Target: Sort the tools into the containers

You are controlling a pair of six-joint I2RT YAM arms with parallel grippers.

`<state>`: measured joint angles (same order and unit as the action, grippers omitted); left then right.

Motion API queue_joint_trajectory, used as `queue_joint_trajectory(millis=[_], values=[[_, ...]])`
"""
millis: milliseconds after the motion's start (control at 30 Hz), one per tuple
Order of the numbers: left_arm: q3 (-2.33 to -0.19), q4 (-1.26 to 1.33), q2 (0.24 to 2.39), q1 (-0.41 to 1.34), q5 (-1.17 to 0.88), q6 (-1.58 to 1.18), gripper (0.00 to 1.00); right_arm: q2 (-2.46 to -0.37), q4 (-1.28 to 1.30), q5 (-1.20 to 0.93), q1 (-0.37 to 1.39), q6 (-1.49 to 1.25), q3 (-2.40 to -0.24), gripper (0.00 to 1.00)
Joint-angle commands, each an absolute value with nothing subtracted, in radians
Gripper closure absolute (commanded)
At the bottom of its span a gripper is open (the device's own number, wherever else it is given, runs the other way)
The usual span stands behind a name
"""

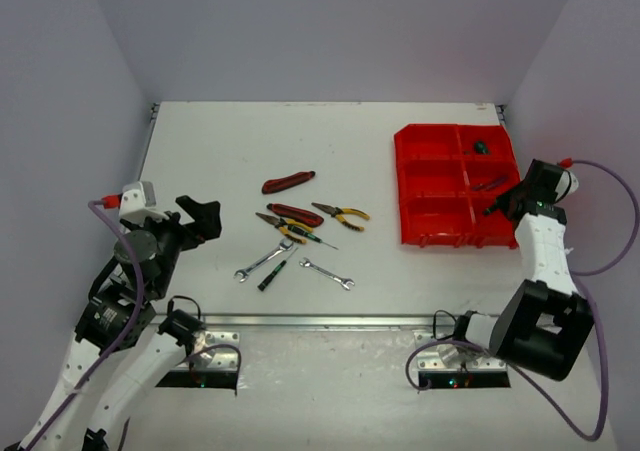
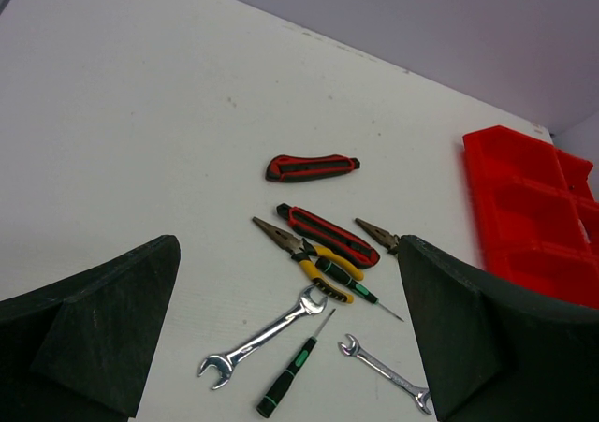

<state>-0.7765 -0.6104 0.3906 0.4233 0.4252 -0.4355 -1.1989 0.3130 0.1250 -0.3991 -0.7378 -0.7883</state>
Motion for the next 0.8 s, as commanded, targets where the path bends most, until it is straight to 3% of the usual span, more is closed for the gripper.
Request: queue_joint_trajectory(millis=[0, 267, 500, 533, 633, 767], values=[[-0.779, -0.578, 0.367, 0.442, 0.422, -0.44, 0.0, -1.309, 0.251, 0.174, -0.427, -0.836, -0.915, 1.0], [-0.779, -0.574, 0.353, 0.446, 0.413, -0.436, 0.0, -1.478, 0.212, 0.173, -0.43, -0.805, -0.964, 1.0], [-0.778, -0.574, 0.335, 0.448, 0.417, -0.437, 0.0, -1.464, 0.209, 0.166, -0.428, -0.792, -0.921, 0.93], [-0.778, -0.574, 0.334, 0.448, 0.418, -0.437, 0.0, -1.448, 0.191, 0.169, -0.427, -0.791, -0.905, 0.89], [-0.778, -0.575, 0.331, 0.448, 0.419, -0.437, 0.0, -1.391, 0.153, 0.144, -0.426, -0.787, -0.855, 0.56], [-0.778, -0.573, 0.335, 0.448, 0.417, -0.437, 0.0, -1.363, 0.176, 0.104, -0.421, -0.781, -0.871, 0.51]])
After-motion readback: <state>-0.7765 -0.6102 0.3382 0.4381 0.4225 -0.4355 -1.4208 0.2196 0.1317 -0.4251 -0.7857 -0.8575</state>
